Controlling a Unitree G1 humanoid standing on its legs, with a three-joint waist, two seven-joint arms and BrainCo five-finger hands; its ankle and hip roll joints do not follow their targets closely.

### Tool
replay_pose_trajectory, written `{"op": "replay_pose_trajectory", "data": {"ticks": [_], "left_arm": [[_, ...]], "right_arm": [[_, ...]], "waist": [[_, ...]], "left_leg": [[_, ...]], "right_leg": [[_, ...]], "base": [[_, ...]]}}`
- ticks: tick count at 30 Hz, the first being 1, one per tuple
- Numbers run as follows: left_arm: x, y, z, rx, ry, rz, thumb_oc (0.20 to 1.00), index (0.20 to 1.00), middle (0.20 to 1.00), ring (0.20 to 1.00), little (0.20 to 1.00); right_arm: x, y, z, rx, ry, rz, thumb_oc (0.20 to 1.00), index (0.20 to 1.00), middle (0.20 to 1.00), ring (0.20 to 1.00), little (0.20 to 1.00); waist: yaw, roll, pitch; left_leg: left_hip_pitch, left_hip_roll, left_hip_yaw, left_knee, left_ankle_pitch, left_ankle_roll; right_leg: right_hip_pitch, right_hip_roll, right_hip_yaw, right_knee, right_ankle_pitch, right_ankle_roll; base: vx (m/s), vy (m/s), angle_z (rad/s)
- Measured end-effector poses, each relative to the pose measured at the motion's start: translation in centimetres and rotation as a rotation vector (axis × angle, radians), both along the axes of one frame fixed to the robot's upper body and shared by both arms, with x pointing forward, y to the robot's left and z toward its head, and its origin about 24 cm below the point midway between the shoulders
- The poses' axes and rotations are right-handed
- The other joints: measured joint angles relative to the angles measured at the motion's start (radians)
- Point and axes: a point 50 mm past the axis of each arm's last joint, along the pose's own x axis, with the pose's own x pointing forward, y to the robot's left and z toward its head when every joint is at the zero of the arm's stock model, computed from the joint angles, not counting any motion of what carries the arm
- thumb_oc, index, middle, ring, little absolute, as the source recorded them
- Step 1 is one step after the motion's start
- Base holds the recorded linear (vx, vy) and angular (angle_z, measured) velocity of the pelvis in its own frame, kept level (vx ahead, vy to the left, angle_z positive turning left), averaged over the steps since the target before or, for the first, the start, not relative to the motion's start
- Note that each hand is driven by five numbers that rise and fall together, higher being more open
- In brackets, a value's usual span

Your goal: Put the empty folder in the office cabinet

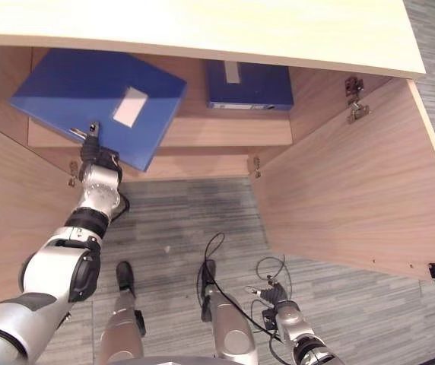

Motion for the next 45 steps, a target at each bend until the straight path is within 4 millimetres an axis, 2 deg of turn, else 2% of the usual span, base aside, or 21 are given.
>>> {"op": "replay_pose_trajectory", "data": {"ticks": [4,8,13,15,18,20,22,23,24,26,28,30,31,32,33,34,37,38,40,42,45], "left_arm": [[0.4,0.8,2.2,0.008,-0.039,0.027,0.200,0.200,0.200,0.200,0.200],[0.4,1.8,2.6,-0.012,-0.036,0.055,0.200,0.200,0.200,0.200,0.200],[0.8,1.2,4.5,-0.016,-0.079,0.046,0.200,0.200,0.200,0.200,0.200],[0.9,0.8,4.9,-0.001,-0.085,0.035,0.200,0.200,0.200,0.200,0.200],[0.9,0.5,4.3,-0.019,-0.065,0.028,0.200,0.200,0.200,0.200,0.200],[0.6,0.3,2.2,-0.045,-0.023,0.027,0.200,0.200,0.200,0.200,0.200],[0.8,-1.5,1.9,-0.088,-0.021,-0.005,0.200,0.200,0.200,0.200,0.200],[0.8,-2.2,1.6,-0.105,-0.020,-0.015,0.200,0.200,0.200,0.200,0.200],[0.8,-2.6,1.6,-0.123,-0.027,-0.014,0.200,0.200,0.200,0.200,0.200],[1.0,-3.2,2.5,-0.084,-0.062,-0.044,0.200,0.200,0.200,0.200,0.200],[1.0,-3.1,2.4,-0.075,-0.067,-0.048,0.200,0.200,0.200,0.200,0.200],[0.7,-3.3,0.7,-0.088,-0.012,-0.051,0.200,0.200,0.200,0.200,0.200],[0.8,-4.0,0.6,-0.082,-0.010,-0.077,0.200,0.200,0.200,0.200,0.200],[0.8,-5.1,0.6,-0.085,-0.020,-0.110,0.200,0.200,0.200,0.200,0.200],[0.8,-5.9,0.5,-0.079,-0.022,-0.136,0.200,0.200,0.200,0.200,0.200],[0.9,-6.9,0.8,-0.066,-0.037,-0.181,0.200,0.200,0.200,0.200,0.200],[1.0,-8.0,1.7,-0.029,-0.064,-0.231,0.200,0.200,0.200,0.200,0.200],[1.0,-8.0,1.8,-0.025,-0.069,-0.233,0.200,0.200,0.200,0.200,0.200],[1.0,-8.0,1.9,-0.028,-0.070,-0.230,0.200,0.200,0.200,0.200,0.200],[0.9,-8.0,1.9,-0.031,-0.080,-0.226,0.200,0.200,0.200,0.200,0.200],[0.8,-7.6,1.9,-0.034,-0.083,-0.217,0.200,0.200,0.200,0.200,0.200]], "right_arm": [[0.2,0.0,0.2,0.020,-0.025,-0.031,1.000,1.000,1.000,1.000,1.000],[0.3,-0.2,0.3,0.015,-0.045,-0.054,1.000,1.000,1.000,1.000,1.000],[0.8,-0.1,0.7,0.033,-0.081,-0.080,1.000,1.000,1.000,1.000,1.000],[0.8,-0.1,0.8,0.031,-0.083,-0.088,1.000,1.000,1.000,1.000,1.000],[0.7,-0.2,0.8,0.030,-0.085,-0.096,1.000,1.000,1.000,1.000,1.000],[0.0,-0.5,0.6,0.029,-0.086,-0.122,1.000,1.000,1.000,1.000,1.000],[0.1,-0.7,0.6,0.011,-0.080,-0.126,1.000,1.000,1.000,1.000,1.000],[0.1,-0.6,0.7,0.010,-0.082,-0.123,1.000,1.000,1.000,1.000,1.000],[1.2,-0.6,1.3,0.009,-0.117,-0.115,1.000,1.000,1.000,1.000,1.000],[3.2,-0.5,2.4,-0.001,-0.172,-0.119,1.000,1.000,1.000,1.000,1.000],[4.4,-0.8,3.3,-0.011,-0.209,-0.131,1.000,1.000,1.000,1.000,1.000],[4.9,-1.4,3.9,-0.024,-0.241,-0.132,1.000,1.000,1.000,1.000,1.000],[5.0,-1.2,3.9,-0.024,-0.242,-0.132,1.000,1.000,1.000,1.000,1.000],[4.8,-1.2,3.7,-0.023,-0.230,-0.131,1.000,1.000,1.000,1.000,1.000],[4.7,-0.9,3.5,-0.022,-0.218,-0.124,1.000,1.000,1.000,1.000,1.000],[4.8,0.4,3.4,0.005,-0.220,-0.099,1.000,1.000,1.000,1.000,1.000],[4.7,2.4,3.1,0.045,-0.210,-0.050,1.000,1.000,1.000,1.000,1.000],[4.7,2.9,3.0,0.057,-0.208,-0.039,1.000,1.000,1.000,1.000,1.000],[4.7,3.3,3.0,0.070,-0.206,-0.033,1.000,1.000,1.000,1.000,1.000],[4.6,2.8,2.9,0.065,-0.203,-0.045,1.000,1.000,1.000,1.000,1.000],[4.9,2.8,3.1,0.060,-0.206,-0.041,1.000,1.000,1.000,1.000,1.000]], "waist": [[-0.017,-0.010,0.003],[-0.021,-0.014,0.005],[-0.026,-0.023,0.008],[-0.032,-0.023,0.008],[-0.036,-0.020,0.010],[-0.031,-0.010,0.018],[-0.014,-0.002,0.074],[0.000,-0.003,0.076],[0.007,0.007,0.080],[0.024,0.000,0.116],[0.038,-0.001,0.156],[0.059,0.021,0.174],[0.047,0.005,0.174],[0.038,0.003,0.174],[0.030,0.003,0.175],[0.018,-0.011,0.175],[0.015,-0.021,0.159],[0.016,-0.030,0.135],[0.016,-0.057,0.097],[0.008,-0.055,0.068],[-0.001,-0.049,0.051]], "left_leg": [[-0.117,0.001,-0.058,0.088,-0.017,-0.001],[-0.194,0.002,-0.092,0.135,-0.019,0.000],[-0.290,0.011,-0.121,0.178,-0.018,-0.002],[-0.321,0.012,-0.130,0.169,-0.007,-0.018],[-0.311,0.009,-0.124,0.151,0.003,-0.028],[-0.276,0.006,-0.111,0.147,0.004,-0.029],[-0.333,-0.010,-0.092,0.317,0.018,-0.027],[-0.339,-0.011,-0.069,0.341,0.021,-0.024],[-0.352,0.005,-0.033,0.342,-0.014,-0.022],[-0.352,0.050,0.032,0.197,-0.018,-0.037],[-0.331,0.075,0.044,0.074,-0.020,-0.035],[-0.267,0.074,0.028,0.018,-0.034,-0.007],[-0.268,0.038,0.018,0.026,0.037,0.005],[-0.265,0.014,0.030,0.028,0.066,0.031],[-0.255,0.006,0.052,0.033,0.140,0.051],[-0.245,-0.016,0.072,0.035,0.138,0.079],[-0.201,-0.032,0.083,0.028,0.105,0.106],[-0.201,-0.033,0.091,0.032,0.085,0.110],[-0.203,-0.046,0.102,0.048,0.057,0.099],[-0.203,-0.048,0.105,0.050,0.051,0.100],[-0.213,-0.045,0.109,0.075,0.016,0.104]], "right_leg": [[-0.100,-0.006,-0.003,0.133,-0.075,-0.009],[-0.179,-0.010,-0.013,0.225,-0.114,-0.023],[-0.263,-0.005,-0.026,0.272,-0.124,-0.034],[-0.296,-0.005,-0.032,0.282,-0.122,-0.039],[-0.292,-0.009,-0.030,0.274,-0.122,-0.040],[-0.260,-0.009,-0.020,0.275,-0.126,-0.047],[-0.233,-0.048,-0.020,0.342,-0.142,-0.069],[-0.219,-0.058,-0.023,0.341,-0.173,-0.075],[-0.208,-0.060,-0.027,0.345,-0.214,-0.097],[-0.186,-0.067,-0.024,0.332,-0.218,-0.101],[-0.166,-0.066,-0.006,0.321,-0.218,-0.081],[-0.145,-0.059,0.037,0.320,-0.225,-0.026],[-0.133,-0.077,0.068,0.298,-0.210,0.023],[-0.108,-0.096,0.087,0.251,-0.192,0.048],[-0.072,-0.108,0.093,0.201,-0.173,0.073],[-0.029,-0.131,0.085,0.126,-0.109,0.097],[0.088,-0.131,0.083,-0.065,0.027,0.117],[0.105,-0.132,0.082,-0.102,0.053,0.124],[0.112,-0.146,0.086,-0.133,0.062,0.135],[0.094,-0.150,0.087,-0.096,0.063,0.135],[0.001,-0.152,0.129,0.067,0.066,0.139]], "base": [[-0.02,-0.052,0.33],[-0.05,-0.036,0.21],[-0.02,-0.046,0.08],[0.00,-0.002,0.09],[0.05,-0.012,0.02],[-0.01,-0.005,0.10],[0.14,0.090,0.49],[0.29,0.145,0.55],[0.23,0.109,0.36],[0.29,0.280,0.24],[0.26,0.233,-0.25],[0.28,0.220,-0.73],[0.16,0.215,-0.37],[0.18,0.196,-0.04],[0.21,0.169,0.05],[0.23,0.106,0.07],[0.16,0.081,-0.02],[0.15,0.057,-0.17],[0.14,0.117,-0.13],[0.19,0.147,-0.04],[0.19,0.100,-0.11]]}}
